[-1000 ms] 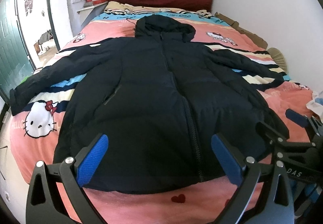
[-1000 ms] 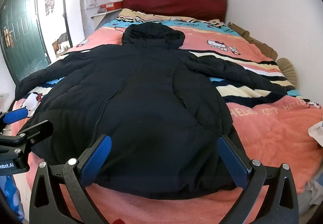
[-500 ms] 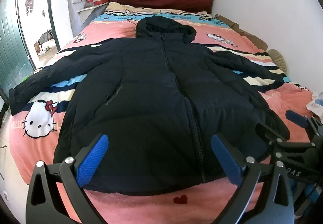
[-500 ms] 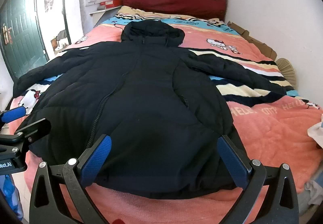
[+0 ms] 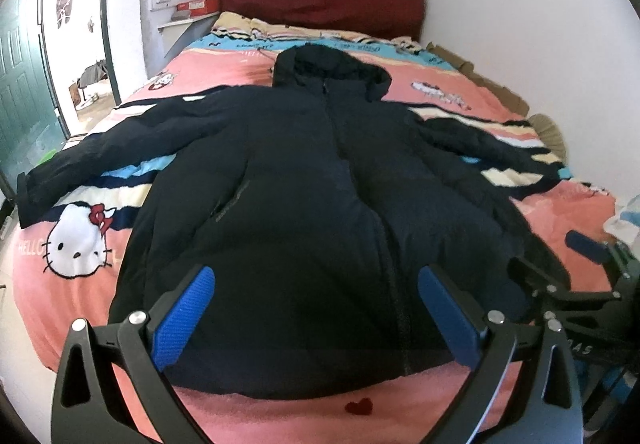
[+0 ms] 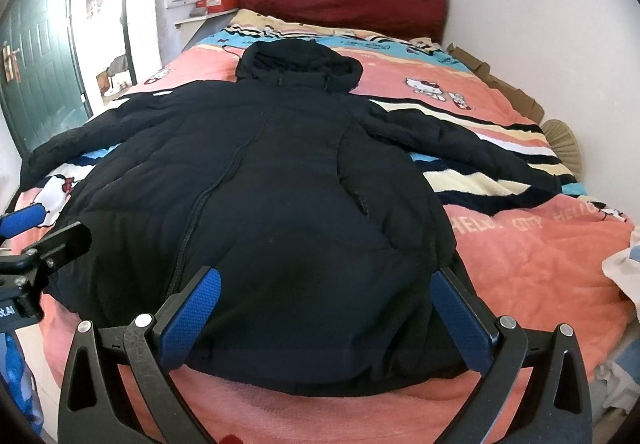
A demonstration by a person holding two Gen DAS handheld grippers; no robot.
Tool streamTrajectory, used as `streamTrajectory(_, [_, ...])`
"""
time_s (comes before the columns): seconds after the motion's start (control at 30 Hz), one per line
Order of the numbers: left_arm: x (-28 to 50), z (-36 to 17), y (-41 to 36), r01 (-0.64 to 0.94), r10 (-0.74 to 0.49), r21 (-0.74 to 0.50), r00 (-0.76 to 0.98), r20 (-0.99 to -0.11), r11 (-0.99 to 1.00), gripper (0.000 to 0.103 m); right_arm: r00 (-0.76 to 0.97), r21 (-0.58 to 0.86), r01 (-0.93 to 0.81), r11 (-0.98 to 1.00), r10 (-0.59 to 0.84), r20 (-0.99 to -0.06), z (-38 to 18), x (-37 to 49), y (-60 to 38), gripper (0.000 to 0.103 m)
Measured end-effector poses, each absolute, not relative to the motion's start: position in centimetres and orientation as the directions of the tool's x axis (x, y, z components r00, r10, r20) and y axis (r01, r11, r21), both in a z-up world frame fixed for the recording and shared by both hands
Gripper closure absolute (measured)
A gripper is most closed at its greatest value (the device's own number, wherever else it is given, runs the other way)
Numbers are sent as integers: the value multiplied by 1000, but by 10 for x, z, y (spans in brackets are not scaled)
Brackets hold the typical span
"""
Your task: Fold large clothes
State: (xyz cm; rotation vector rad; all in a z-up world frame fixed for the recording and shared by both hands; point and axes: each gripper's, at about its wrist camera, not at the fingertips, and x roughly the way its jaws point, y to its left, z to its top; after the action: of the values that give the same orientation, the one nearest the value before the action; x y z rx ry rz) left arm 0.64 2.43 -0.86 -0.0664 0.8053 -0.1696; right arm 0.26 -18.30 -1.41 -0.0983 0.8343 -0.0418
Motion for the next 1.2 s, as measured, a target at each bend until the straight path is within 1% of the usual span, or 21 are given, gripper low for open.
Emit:
streamTrajectory(0.17, [10,-3,30,132,-215,-172,695,-686,976,0,671,-111,-3,994,-80,-737,-13,4,-182,0])
streamTrajectory(0.3, [21,-3,32,149,-252,-206,662,-706,967,0,668,-117,3,993,-89,-739,-11,8,-185,0])
streamTrajectory(0.37, [24,-2,41,154,-292,-253,646,-705,955,0,663,-117,15,993,-98,-742,-10,11,-188,0])
streamTrajectory(0.5, [28,-3,72,79,-276,-302,661,-698,950,0,670,-117,29,993,-106,-734,-5,13,-190,0])
streamTrajectory(0.6, [36,-5,115,-16,-249,-351,674,-696,936,0,683,-122,34,992,-112,-722,-2,9,-192,0])
streamTrajectory(0.9, [58,-27,277,-326,-48,-401,722,-690,856,0,660,-157,73,985,-166,-733,0,15,-200,0])
streamTrajectory(1.03, [65,-45,358,-436,0,-477,739,-674,763,2,656,-180,81,980,-188,-730,4,21,-196,0])
streamTrajectory(1.1, [72,-58,392,-488,19,-502,731,-682,714,2,653,-193,87,977,-203,-730,5,25,-194,0])
streamTrajectory(1.2, [80,-74,426,-536,38,-529,725,-687,658,2,648,-202,97,975,-216,-730,6,28,-191,0])
